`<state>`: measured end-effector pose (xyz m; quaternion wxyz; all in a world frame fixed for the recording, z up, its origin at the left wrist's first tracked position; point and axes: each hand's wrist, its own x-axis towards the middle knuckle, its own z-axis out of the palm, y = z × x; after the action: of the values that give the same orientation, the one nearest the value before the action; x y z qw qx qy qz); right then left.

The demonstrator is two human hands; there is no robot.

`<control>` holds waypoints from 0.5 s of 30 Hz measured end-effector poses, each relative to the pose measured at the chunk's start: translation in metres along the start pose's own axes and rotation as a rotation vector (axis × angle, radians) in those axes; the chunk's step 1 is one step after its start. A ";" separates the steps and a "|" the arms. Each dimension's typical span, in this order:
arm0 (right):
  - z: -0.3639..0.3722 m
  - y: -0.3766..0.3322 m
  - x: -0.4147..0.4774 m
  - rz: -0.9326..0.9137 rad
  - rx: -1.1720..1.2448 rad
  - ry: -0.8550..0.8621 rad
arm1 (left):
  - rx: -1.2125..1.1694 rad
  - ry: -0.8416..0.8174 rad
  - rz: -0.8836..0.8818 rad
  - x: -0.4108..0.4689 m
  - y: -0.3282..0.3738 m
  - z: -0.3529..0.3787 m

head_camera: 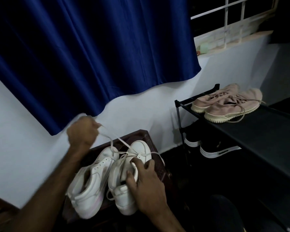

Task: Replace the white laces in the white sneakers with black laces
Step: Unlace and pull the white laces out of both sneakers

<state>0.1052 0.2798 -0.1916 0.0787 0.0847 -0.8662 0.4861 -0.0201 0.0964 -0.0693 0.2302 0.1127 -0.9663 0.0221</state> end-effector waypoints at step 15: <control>-0.001 -0.001 -0.002 0.003 -0.009 -0.021 | 0.002 -0.404 0.625 -0.056 0.066 0.026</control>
<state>0.1070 0.2809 -0.1906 0.0690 0.0880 -0.8695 0.4812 0.0017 0.1703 -0.1171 0.0170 -0.1853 -0.9800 0.0698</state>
